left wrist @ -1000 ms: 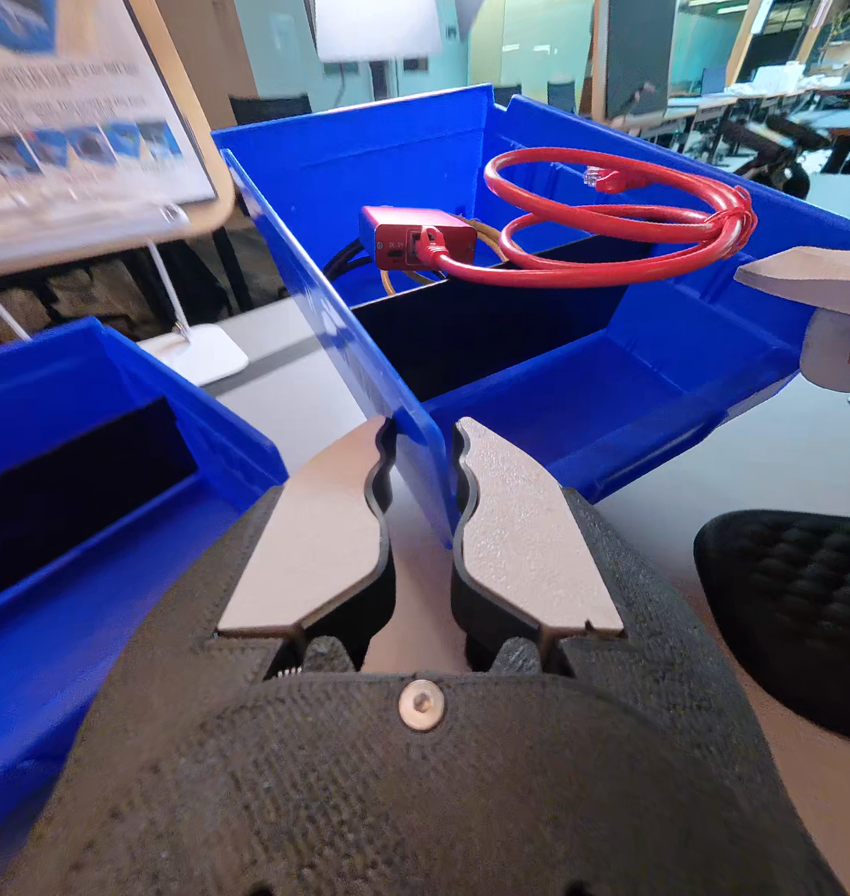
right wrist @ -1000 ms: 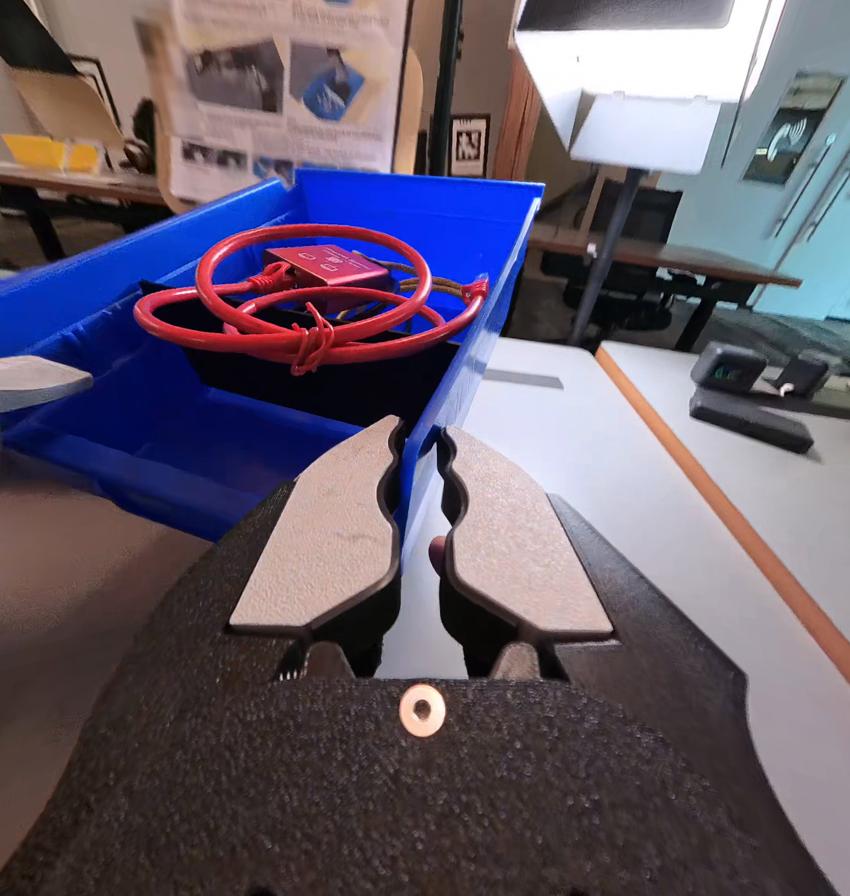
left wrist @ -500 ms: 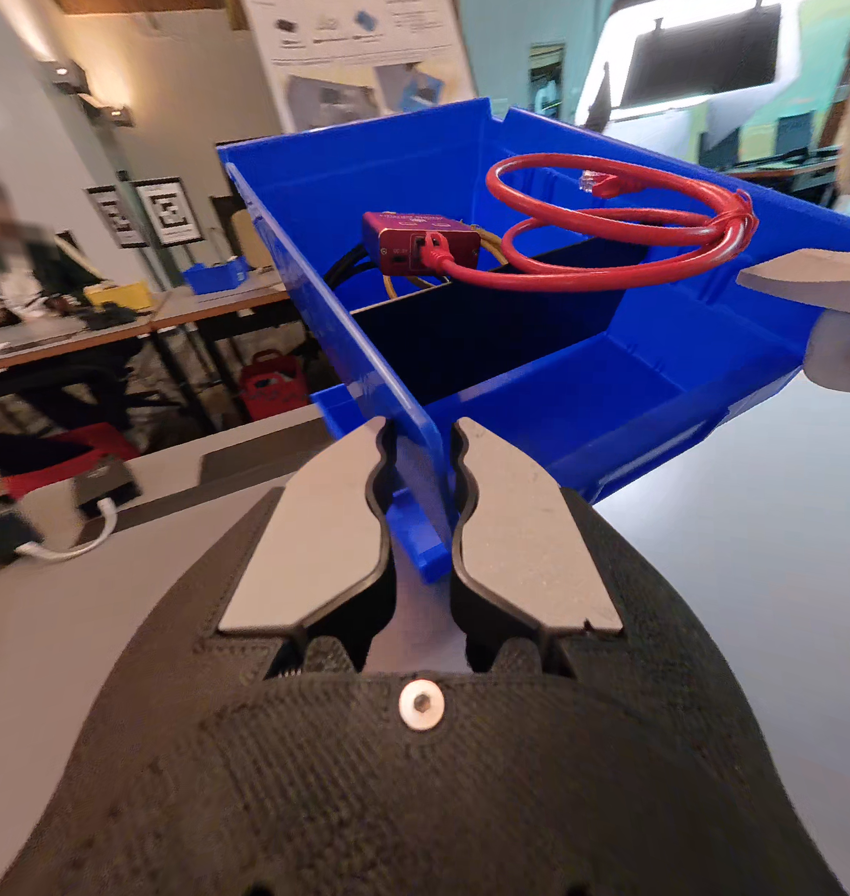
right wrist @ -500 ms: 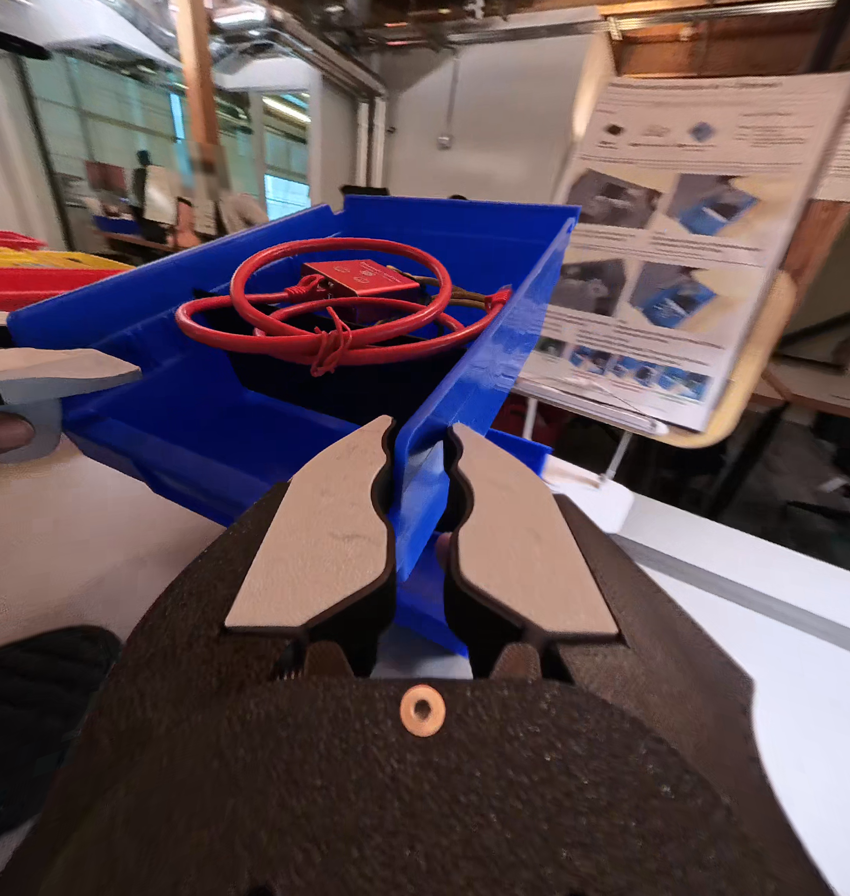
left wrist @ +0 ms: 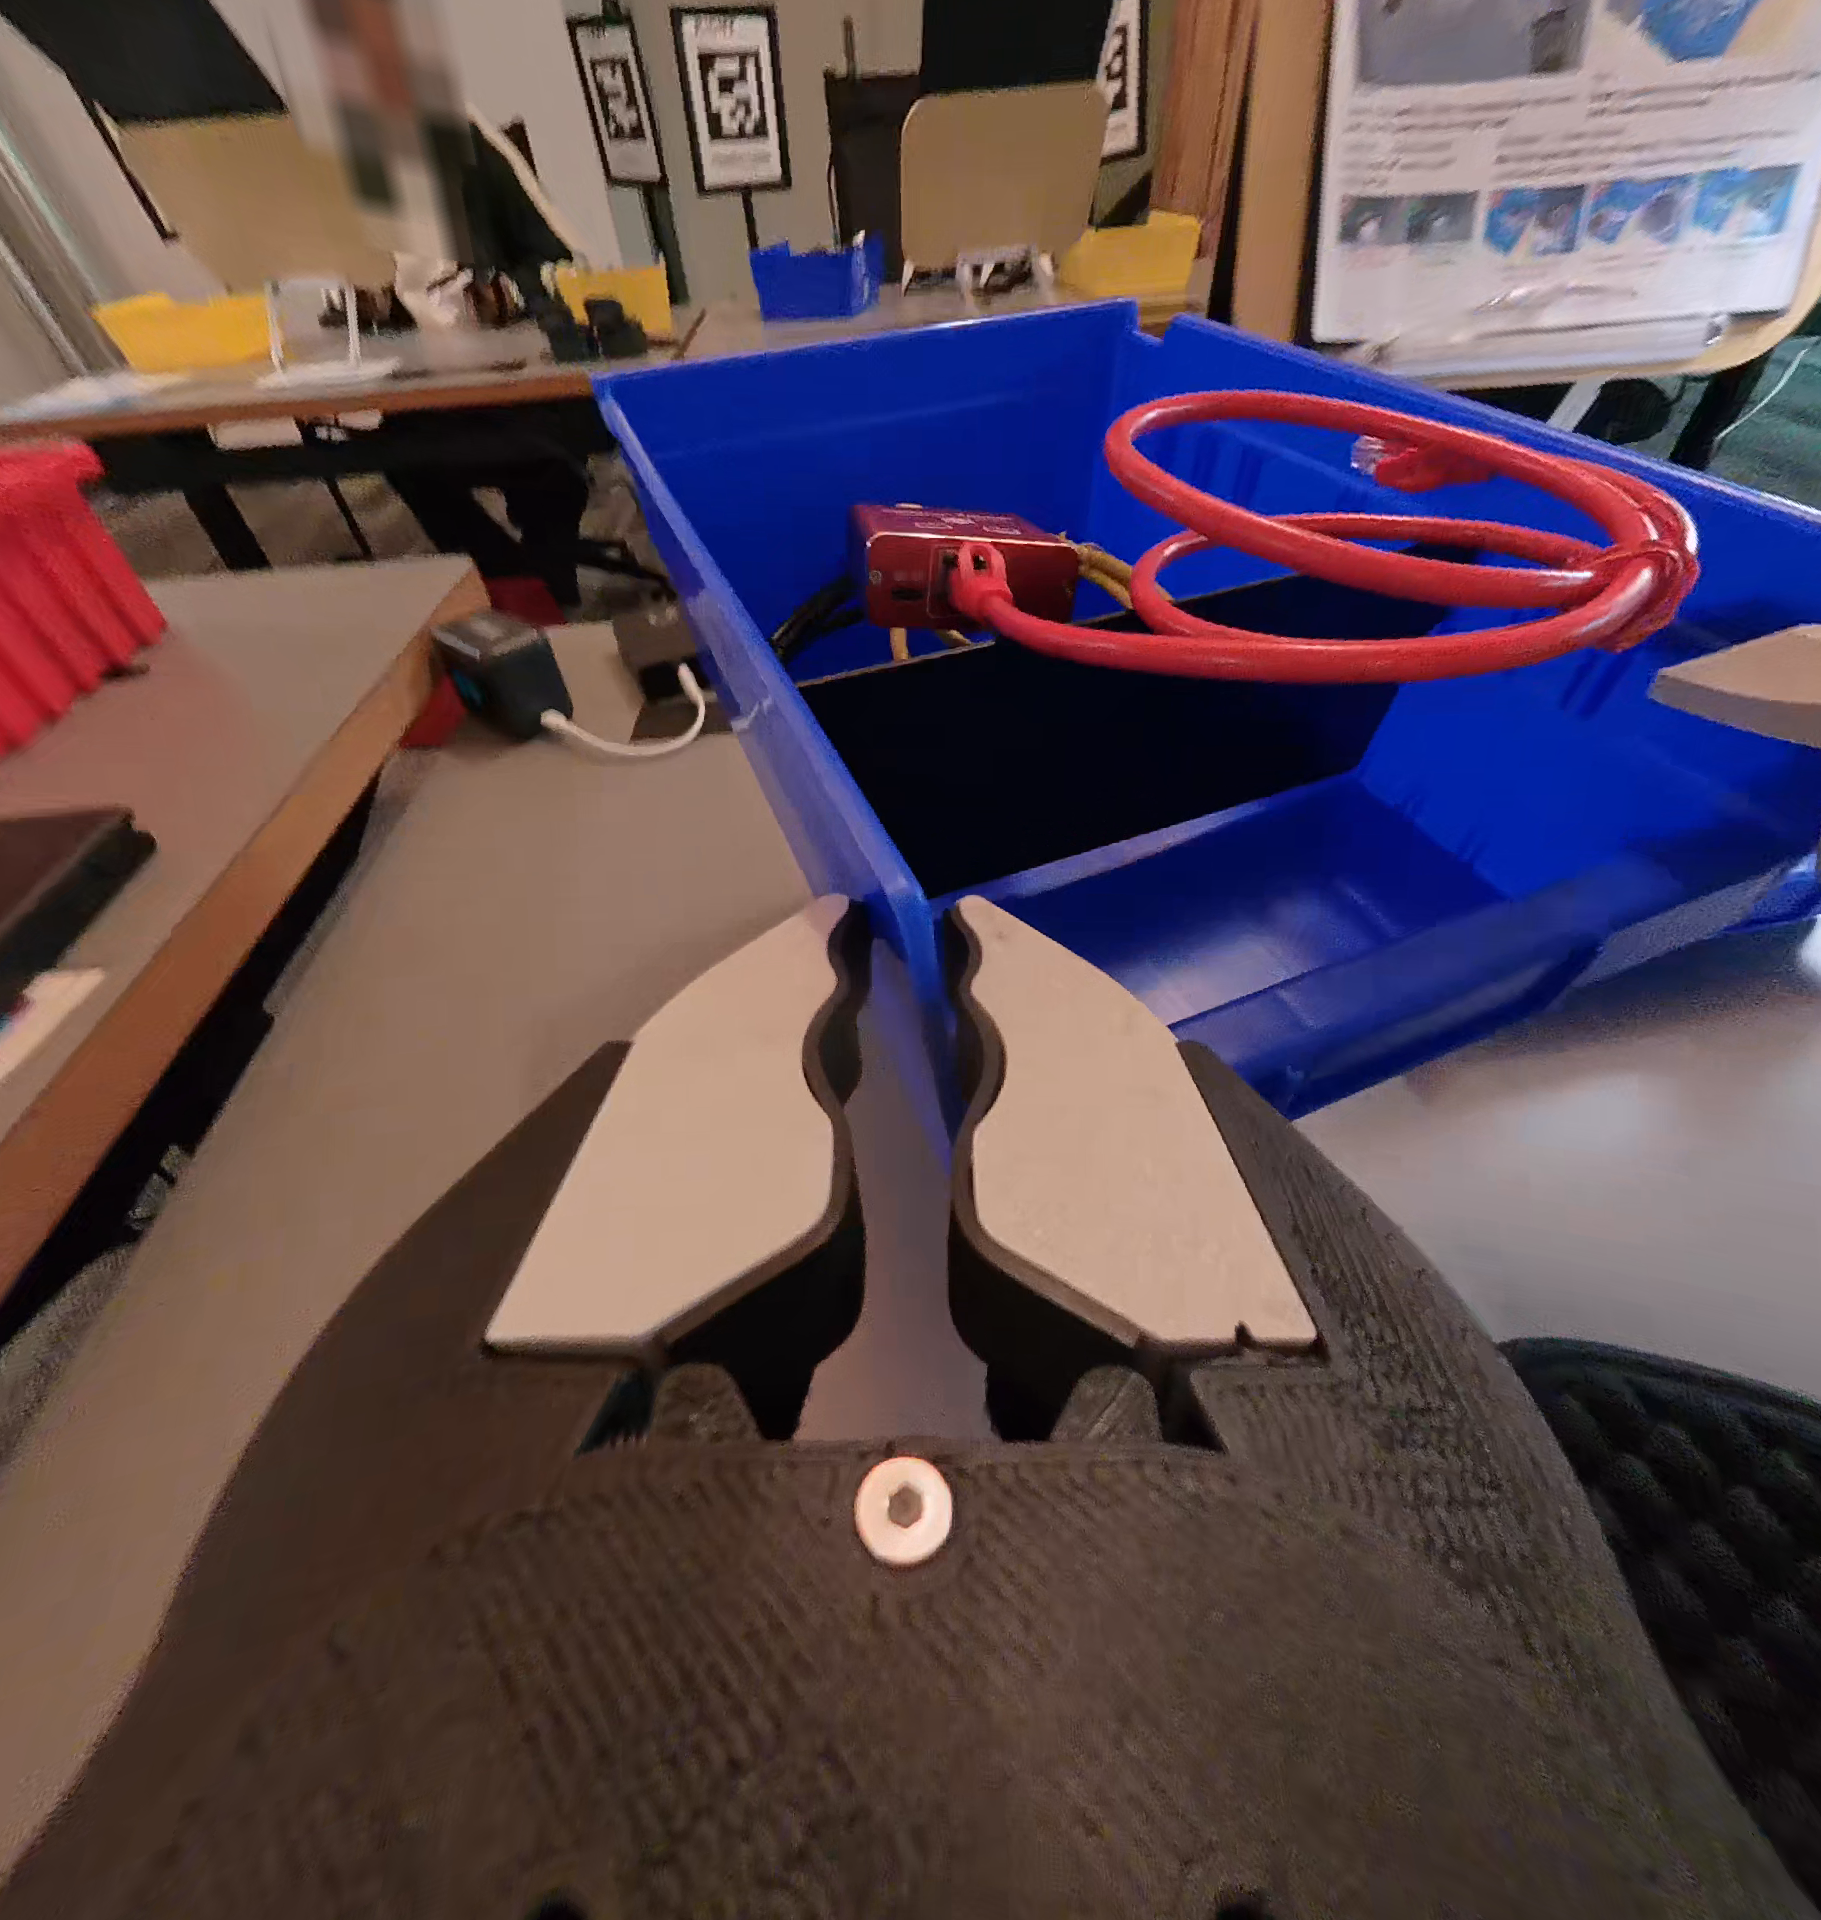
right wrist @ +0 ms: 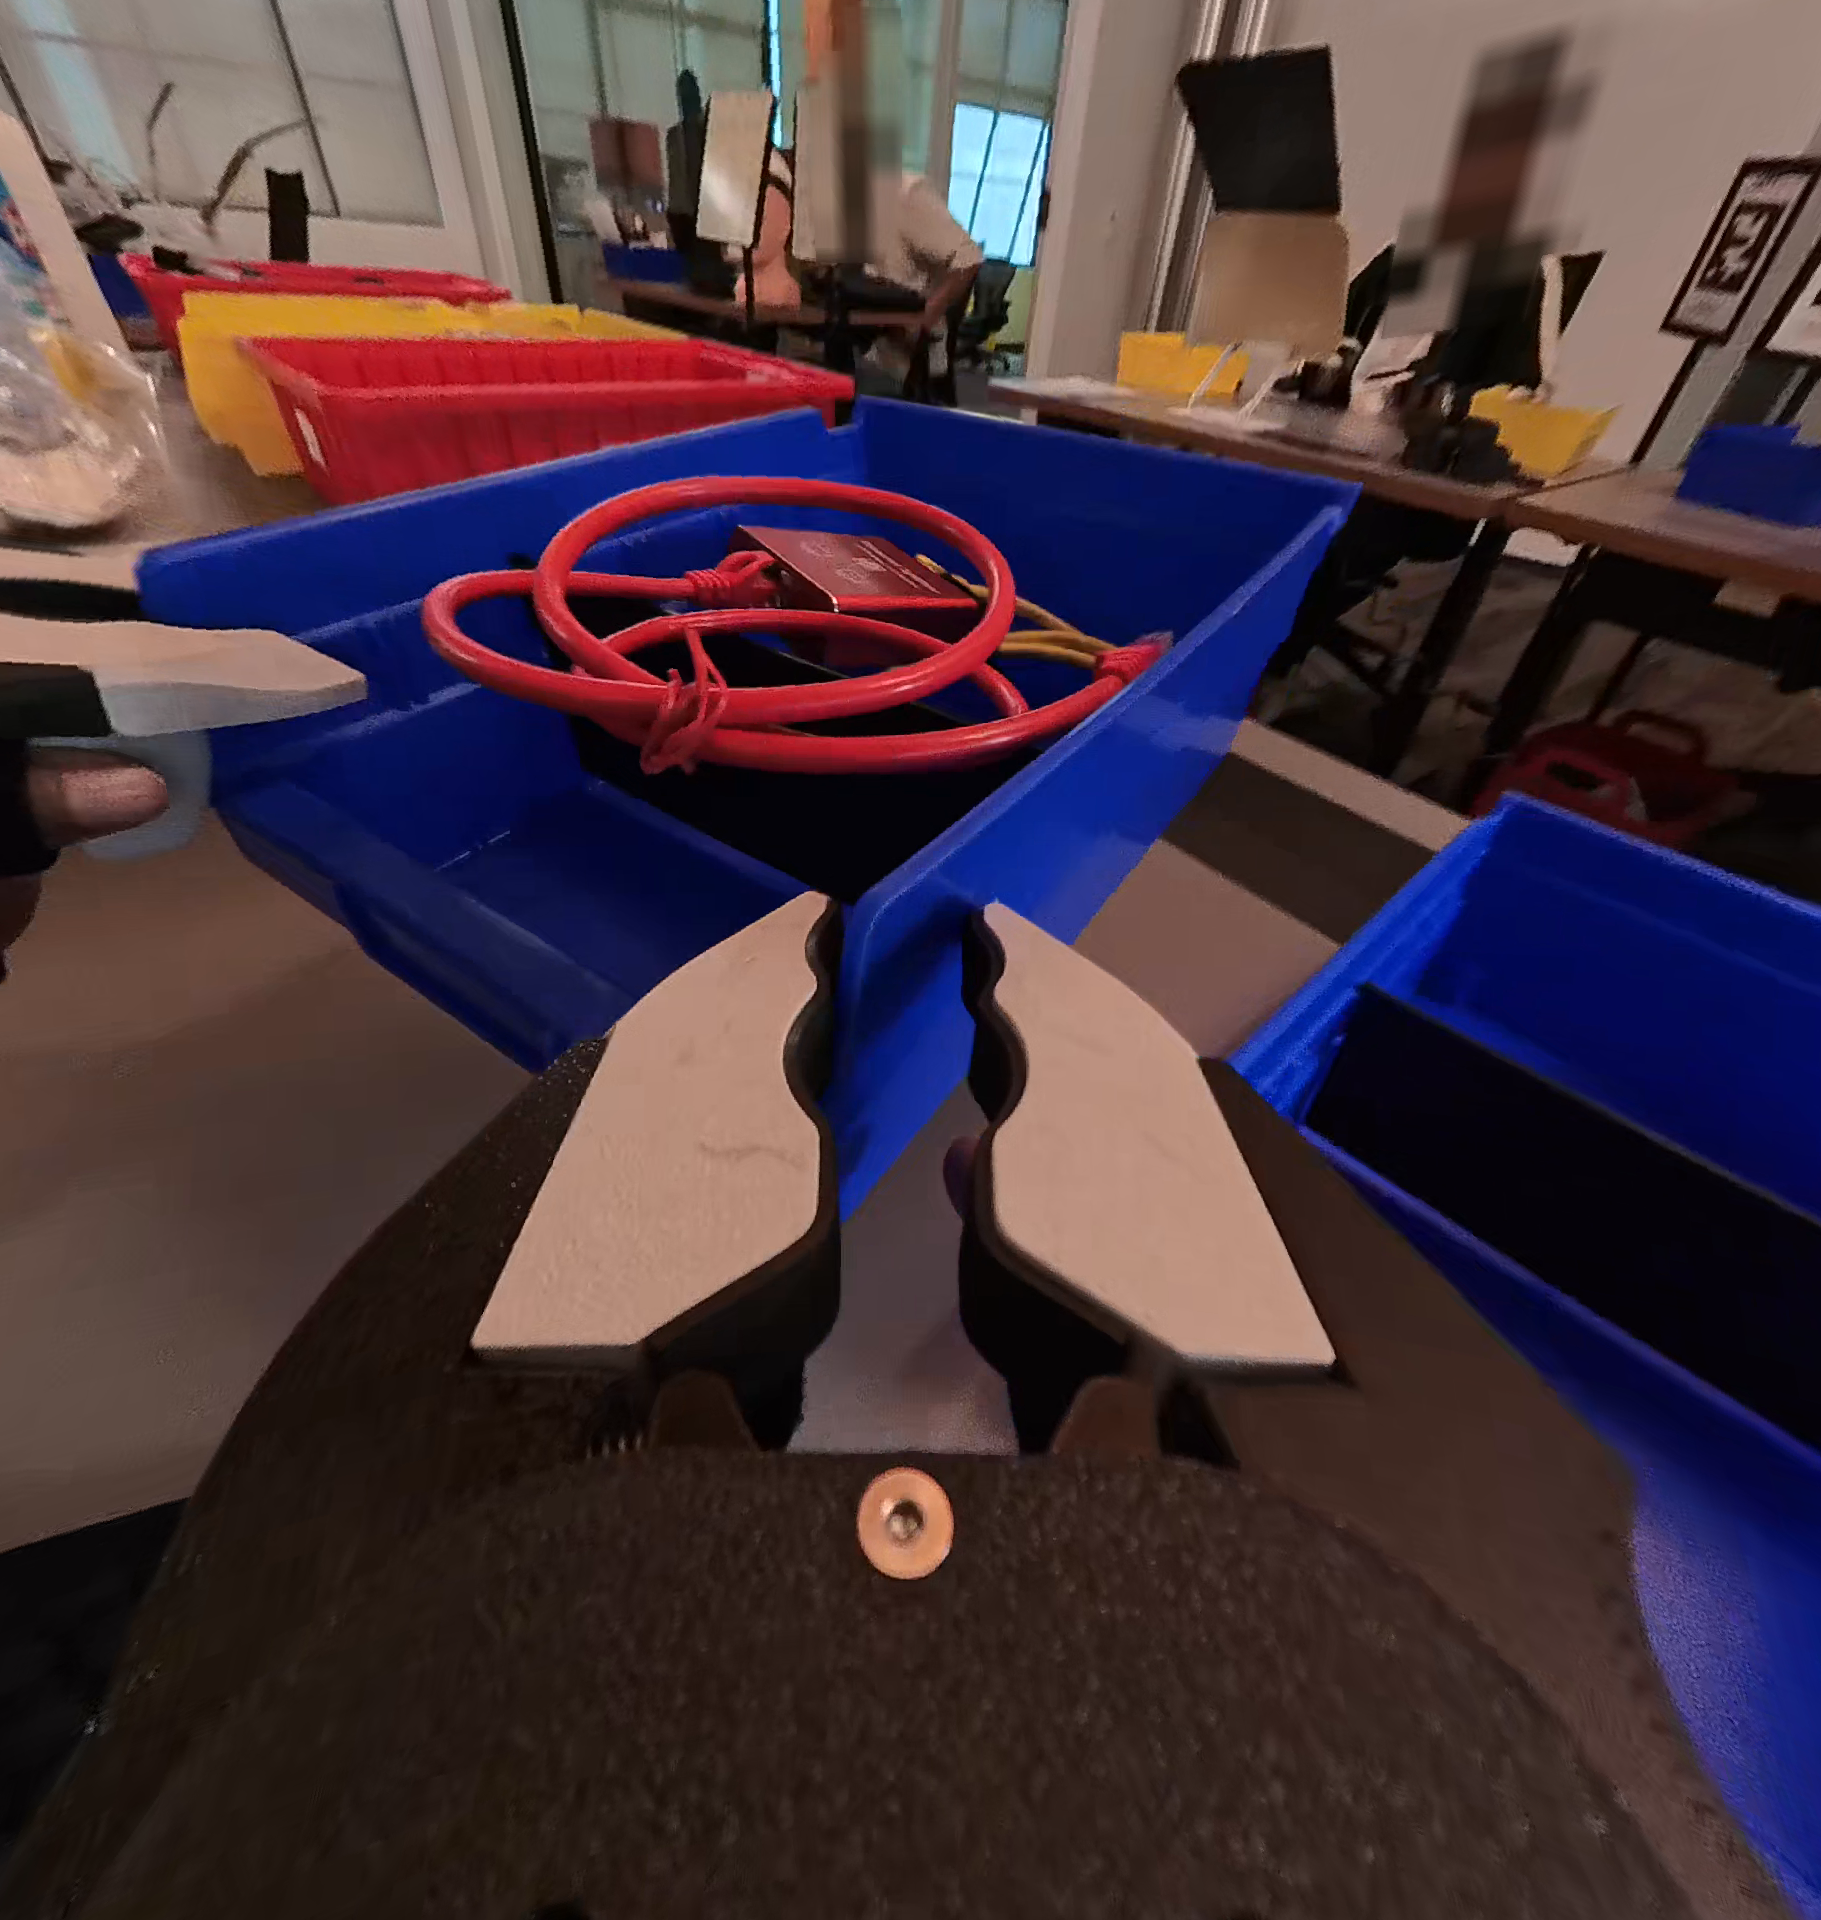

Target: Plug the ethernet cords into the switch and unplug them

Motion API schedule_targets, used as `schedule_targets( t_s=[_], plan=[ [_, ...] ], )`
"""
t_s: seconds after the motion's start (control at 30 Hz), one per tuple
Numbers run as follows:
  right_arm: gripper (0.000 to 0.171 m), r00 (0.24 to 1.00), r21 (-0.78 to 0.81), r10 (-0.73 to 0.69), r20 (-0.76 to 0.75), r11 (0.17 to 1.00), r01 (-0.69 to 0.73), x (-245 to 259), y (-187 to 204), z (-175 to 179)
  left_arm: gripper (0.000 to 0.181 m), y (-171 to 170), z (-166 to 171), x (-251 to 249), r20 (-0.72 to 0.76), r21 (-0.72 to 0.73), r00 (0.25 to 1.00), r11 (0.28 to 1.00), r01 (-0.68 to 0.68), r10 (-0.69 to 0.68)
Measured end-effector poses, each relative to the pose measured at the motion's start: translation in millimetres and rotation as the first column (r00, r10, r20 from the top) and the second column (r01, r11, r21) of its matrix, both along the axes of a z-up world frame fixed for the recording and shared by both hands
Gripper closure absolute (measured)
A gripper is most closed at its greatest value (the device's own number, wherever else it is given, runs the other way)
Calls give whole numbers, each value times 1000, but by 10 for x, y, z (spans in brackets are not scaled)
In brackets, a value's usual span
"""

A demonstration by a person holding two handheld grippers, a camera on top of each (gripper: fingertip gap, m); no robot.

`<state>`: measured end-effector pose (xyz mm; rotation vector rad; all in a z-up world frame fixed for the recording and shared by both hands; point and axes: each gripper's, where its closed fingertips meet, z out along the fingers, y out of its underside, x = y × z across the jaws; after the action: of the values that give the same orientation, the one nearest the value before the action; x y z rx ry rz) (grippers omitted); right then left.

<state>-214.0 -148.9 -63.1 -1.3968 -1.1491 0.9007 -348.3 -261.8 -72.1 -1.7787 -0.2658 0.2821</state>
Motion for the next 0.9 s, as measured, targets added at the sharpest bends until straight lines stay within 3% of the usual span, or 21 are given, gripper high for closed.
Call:
schedule_targets(
  t_s=[0.23, 0.4, 0.5, 0.63, 0.73, 0.9],
  plan=[
    [153, 994, -5, -27, 104, 1000, 28, -113, 117, -573, 170, 145, -670, -154, 100, -72, 995, 997, 4, 3],
    [154, 982, 17, -17, 190, 1000, 14, -99, 235, -877, 169, 252, -768, -161, 49, -98, 999, 995, -6, 11],
    [152, 959, 10, 76, 273, 997, -82, -44, 196, -946, 164, 284, -867, -142, 74, -135, 997, 990, 32, -22],
    [136, 928, 42, 196, 316, 975, -220, 243, 163, -735, 144, 213, -668, -172, 51, -96, 996, 992, 84, -79],
    [123, 884, 79, 191, 428, 966, -247, 547, 453, -681, 139, 122, -378, -86, -39, -100, 985, 982, 162, -167],
    [111, 704, 158, 115, 700, 938, -310, 942, 1013, -1004, 130, 240, -400, 505, -75, -354, 885, 842, 408, -460]
  ],
)
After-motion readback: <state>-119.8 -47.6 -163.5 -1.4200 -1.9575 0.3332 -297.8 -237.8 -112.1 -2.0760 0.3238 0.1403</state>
